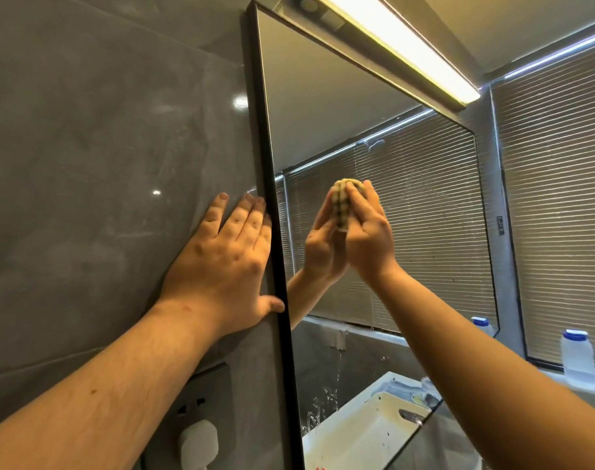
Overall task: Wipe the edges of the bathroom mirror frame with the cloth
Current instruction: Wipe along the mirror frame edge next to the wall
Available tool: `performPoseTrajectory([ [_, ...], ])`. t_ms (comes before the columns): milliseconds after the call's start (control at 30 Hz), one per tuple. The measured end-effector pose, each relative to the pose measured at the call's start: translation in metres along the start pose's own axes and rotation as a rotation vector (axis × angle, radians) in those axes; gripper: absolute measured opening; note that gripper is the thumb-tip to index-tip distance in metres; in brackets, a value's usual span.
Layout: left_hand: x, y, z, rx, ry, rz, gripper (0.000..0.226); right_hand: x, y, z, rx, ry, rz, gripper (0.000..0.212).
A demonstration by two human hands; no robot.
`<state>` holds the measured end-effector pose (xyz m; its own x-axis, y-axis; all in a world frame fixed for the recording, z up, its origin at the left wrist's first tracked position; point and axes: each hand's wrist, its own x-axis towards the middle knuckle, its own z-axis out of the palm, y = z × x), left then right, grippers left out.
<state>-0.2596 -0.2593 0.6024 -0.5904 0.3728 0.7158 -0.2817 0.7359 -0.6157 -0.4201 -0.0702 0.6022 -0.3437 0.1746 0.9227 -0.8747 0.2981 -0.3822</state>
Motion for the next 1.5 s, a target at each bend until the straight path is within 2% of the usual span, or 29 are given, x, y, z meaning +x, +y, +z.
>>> performPoseTrajectory([
  [133,0.000,0.001,-0.001,-0.006,-0.009,-0.002,0.122,0.007,0.026,-0.014,-0.051,0.005,0.127,0.046],
  [267,0.000,0.001,-0.003,-0.006,-0.009,-0.009,0.122,0.004,0.022,-0.014,-0.059,-0.037,0.122,0.048],
  [400,0.000,0.001,-0.001,-0.005,-0.002,-0.003,0.120,-0.015,-0.001,-0.005,0.001,-0.053,0.040,0.057],
  [500,-0.001,0.001,-0.001,-0.001,0.004,0.004,0.119,-0.040,-0.020,0.004,0.098,-0.050,-0.072,0.053],
  [700,0.001,0.001,-0.002,0.000,0.004,-0.003,0.121,-0.090,-0.015,0.018,-0.086,-0.059,-0.344,0.039],
  [800,0.001,0.002,-0.001,0.003,0.009,-0.005,0.120,-0.113,-0.013,0.023,-0.106,-0.088,-0.436,0.041],
  [933,0.000,0.001,-0.002,-0.017,0.019,-0.012,0.119,-0.123,-0.015,0.019,-0.102,-0.137,-0.467,0.048],
  [1067,-0.001,0.001,-0.003,-0.031,0.015,-0.022,0.120,-0.115,-0.013,0.013,-0.079,-0.128,-0.381,0.045],
  [1200,-0.002,0.001,-0.002,-0.045,0.008,-0.015,0.120,-0.109,0.012,-0.003,-0.045,-0.058,-0.122,0.049],
  [1333,-0.003,0.001,0.003,0.016,0.022,0.013,0.123,-0.108,0.030,-0.018,-0.060,-0.077,0.096,0.052],
  [1433,-0.003,0.005,0.004,0.037,0.020,0.007,0.124,-0.110,0.023,-0.015,-0.017,-0.086,0.131,0.053],
  [1500,-0.004,0.006,0.004,0.043,0.023,0.003,0.124,-0.117,0.018,-0.013,-0.024,-0.100,0.085,0.055],
])
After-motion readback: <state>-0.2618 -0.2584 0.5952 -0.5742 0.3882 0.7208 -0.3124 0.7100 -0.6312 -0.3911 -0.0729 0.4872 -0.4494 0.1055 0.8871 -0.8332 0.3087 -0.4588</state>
